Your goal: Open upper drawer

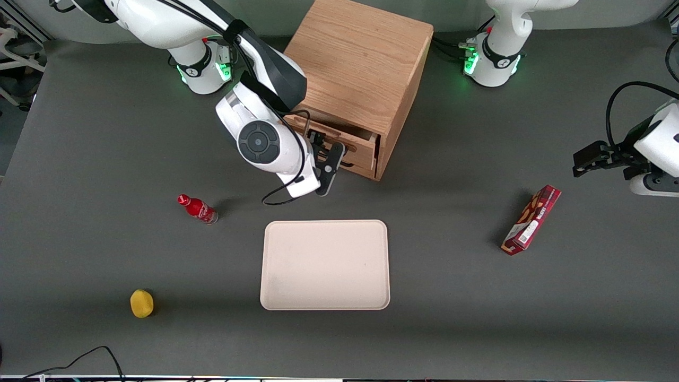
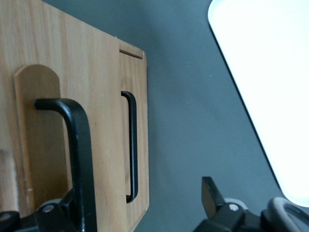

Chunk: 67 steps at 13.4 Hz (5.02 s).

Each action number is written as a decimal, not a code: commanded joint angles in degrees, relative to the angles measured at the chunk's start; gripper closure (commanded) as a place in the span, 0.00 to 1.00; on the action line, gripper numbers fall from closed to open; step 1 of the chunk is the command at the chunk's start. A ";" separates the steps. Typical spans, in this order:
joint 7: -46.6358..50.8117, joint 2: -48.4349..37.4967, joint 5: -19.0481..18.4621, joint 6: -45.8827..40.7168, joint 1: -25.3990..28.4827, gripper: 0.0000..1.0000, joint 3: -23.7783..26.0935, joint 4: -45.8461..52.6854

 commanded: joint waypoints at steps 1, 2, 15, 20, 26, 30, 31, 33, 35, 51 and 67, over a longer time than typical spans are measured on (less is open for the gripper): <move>0.20 0.45 -2.92 0.25 0.04 0.00 -0.13 1.96; 0.20 0.45 -3.28 0.25 -0.05 0.00 -0.13 2.23; -0.94 -0.08 -5.75 -0.10 -2.07 0.00 -1.18 2.49; -1.46 0.10 -7.33 -0.36 -4.18 0.00 -1.18 4.16; -2.70 1.59 -8.03 0.25 -4.36 0.00 -1.18 5.74; -2.61 3.70 -8.12 1.83 -4.36 0.00 -1.18 7.94; -2.61 3.88 -8.12 1.92 -4.36 0.00 -1.27 8.46; -2.61 5.36 -8.12 1.92 -4.36 0.00 -1.27 10.13; -2.70 6.07 -8.29 1.92 -4.27 0.00 -2.06 11.36; -6.92 7.74 -8.12 3.59 -4.45 0.00 -7.86 14.88; -6.82 3.37 -4.69 -10.72 -5.32 0.00 -7.34 26.57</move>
